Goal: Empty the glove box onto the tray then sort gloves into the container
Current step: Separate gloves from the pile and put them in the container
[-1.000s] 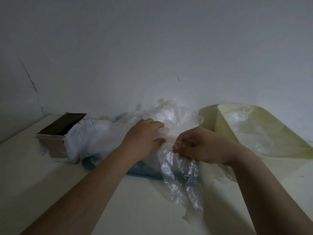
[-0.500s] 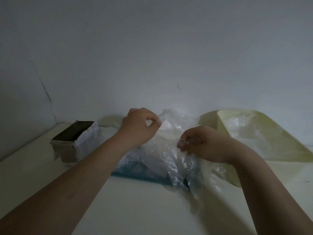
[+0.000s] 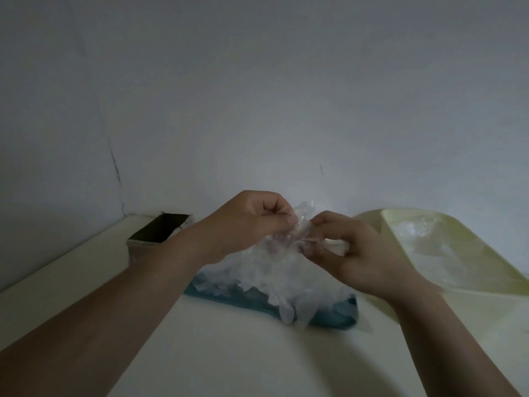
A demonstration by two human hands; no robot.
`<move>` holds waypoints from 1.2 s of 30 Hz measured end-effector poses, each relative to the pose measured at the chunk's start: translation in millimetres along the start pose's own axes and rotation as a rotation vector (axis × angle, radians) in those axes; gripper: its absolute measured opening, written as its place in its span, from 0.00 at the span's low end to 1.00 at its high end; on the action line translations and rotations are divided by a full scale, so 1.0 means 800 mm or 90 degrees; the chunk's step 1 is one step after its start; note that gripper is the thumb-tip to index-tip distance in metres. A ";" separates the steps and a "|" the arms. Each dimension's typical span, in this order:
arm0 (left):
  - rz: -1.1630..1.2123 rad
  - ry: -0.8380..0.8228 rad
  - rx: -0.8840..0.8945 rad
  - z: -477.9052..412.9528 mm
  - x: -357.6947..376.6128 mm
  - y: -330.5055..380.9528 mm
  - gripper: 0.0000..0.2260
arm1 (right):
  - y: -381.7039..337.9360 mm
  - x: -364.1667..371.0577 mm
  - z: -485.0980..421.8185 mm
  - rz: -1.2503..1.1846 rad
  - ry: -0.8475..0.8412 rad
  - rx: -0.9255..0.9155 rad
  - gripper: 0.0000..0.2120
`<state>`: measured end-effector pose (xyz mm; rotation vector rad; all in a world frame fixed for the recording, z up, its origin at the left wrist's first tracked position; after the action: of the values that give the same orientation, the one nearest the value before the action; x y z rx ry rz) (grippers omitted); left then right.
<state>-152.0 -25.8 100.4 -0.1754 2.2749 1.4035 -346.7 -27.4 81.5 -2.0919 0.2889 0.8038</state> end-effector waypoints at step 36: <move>-0.320 0.103 -0.156 0.030 -0.053 -0.145 0.08 | 0.078 -0.009 0.043 -0.232 0.199 0.382 0.09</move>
<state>-67.4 -64.8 16.0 -0.8997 1.9719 1.4159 -396.8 -38.9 31.6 -1.6182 0.2640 0.1357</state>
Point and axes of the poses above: each hand's wrist, its own z-axis away from the middle knuckle, its own x-axis out of the palm, y = z × x, the point moved 4 cm from there along -z, towards the middle knuckle, and after that the axes turned 10 degrees about x, right-handed, at the moved point
